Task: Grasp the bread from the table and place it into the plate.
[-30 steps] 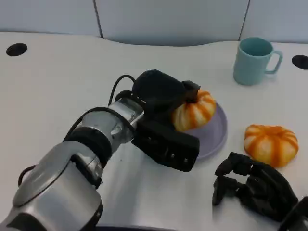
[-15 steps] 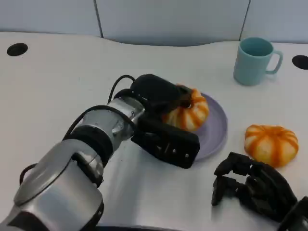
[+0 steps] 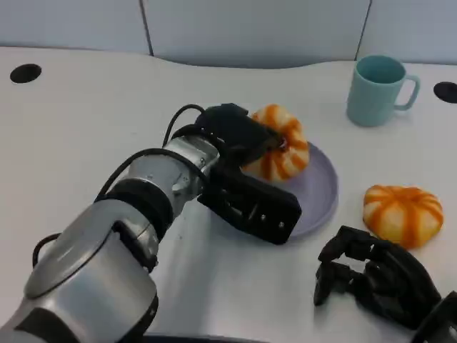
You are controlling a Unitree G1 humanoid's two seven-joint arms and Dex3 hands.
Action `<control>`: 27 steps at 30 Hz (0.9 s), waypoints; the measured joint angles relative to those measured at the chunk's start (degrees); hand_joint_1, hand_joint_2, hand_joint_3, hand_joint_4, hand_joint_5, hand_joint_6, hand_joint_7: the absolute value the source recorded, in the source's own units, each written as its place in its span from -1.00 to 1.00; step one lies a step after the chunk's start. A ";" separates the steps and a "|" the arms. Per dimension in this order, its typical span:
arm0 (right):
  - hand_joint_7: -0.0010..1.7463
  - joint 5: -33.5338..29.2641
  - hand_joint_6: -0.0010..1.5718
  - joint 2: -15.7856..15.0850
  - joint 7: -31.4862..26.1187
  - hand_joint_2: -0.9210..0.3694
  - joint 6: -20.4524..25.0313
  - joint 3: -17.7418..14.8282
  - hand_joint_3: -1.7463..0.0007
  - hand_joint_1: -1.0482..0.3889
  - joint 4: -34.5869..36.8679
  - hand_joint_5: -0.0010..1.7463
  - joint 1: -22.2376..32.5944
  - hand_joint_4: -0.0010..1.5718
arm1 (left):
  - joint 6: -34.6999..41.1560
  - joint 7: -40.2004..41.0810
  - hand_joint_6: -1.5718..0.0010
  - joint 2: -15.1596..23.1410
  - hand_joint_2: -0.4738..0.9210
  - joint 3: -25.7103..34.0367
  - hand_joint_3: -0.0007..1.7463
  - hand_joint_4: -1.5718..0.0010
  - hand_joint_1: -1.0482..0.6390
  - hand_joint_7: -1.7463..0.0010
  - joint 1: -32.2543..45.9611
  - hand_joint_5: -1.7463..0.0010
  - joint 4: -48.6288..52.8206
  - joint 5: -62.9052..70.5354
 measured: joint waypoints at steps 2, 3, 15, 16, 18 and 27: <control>0.14 0.03 -0.13 0.00 -0.01 -1.00 0.18 -0.03 0.96 -0.21 0.25 0.60 -0.13 -0.15 | -0.01 -1.06 0.58 -0.10 1.00 0.84 -0.94 1.00 -0.74 0.18 0.01 -0.20 0.01 -0.68; 0.14 0.04 -0.13 0.00 -0.01 -1.00 0.34 -0.07 0.96 -0.20 0.37 0.60 -0.21 -0.15 | -0.04 -1.12 0.62 -0.15 1.00 1.29 -0.95 1.00 -0.75 -0.03 0.00 -0.35 0.00 -1.33; 0.16 0.00 -0.14 0.01 -0.21 -1.00 0.87 -0.01 0.93 -0.23 -0.37 0.62 -0.08 -0.16 | -0.17 -1.08 0.69 -0.19 1.00 2.19 -0.90 1.00 -0.73 -0.44 0.01 0.10 0.00 -2.29; 0.16 0.00 -0.15 0.04 -0.20 -1.00 0.74 -0.03 0.93 -0.23 -0.35 0.62 -0.07 -0.16 | -0.17 -1.08 0.69 -0.19 1.00 2.23 -0.90 1.00 -0.73 -0.44 0.01 0.13 0.00 -2.29; 0.15 0.01 -0.15 0.12 -0.20 -1.00 0.39 -0.06 0.93 -0.23 -0.28 0.61 -0.02 -0.16 | -0.17 -1.09 0.68 -0.18 1.00 2.31 -0.90 1.00 -0.72 -0.44 0.00 0.15 0.00 -2.31; 0.15 0.06 -0.15 0.10 -0.02 -1.00 0.36 -0.14 0.92 -0.22 0.23 0.62 -0.20 -0.18 | -0.96 -2.36 0.82 -0.17 1.00 4.16 -0.93 1.00 -0.70 -0.38 0.01 0.15 0.00 -4.17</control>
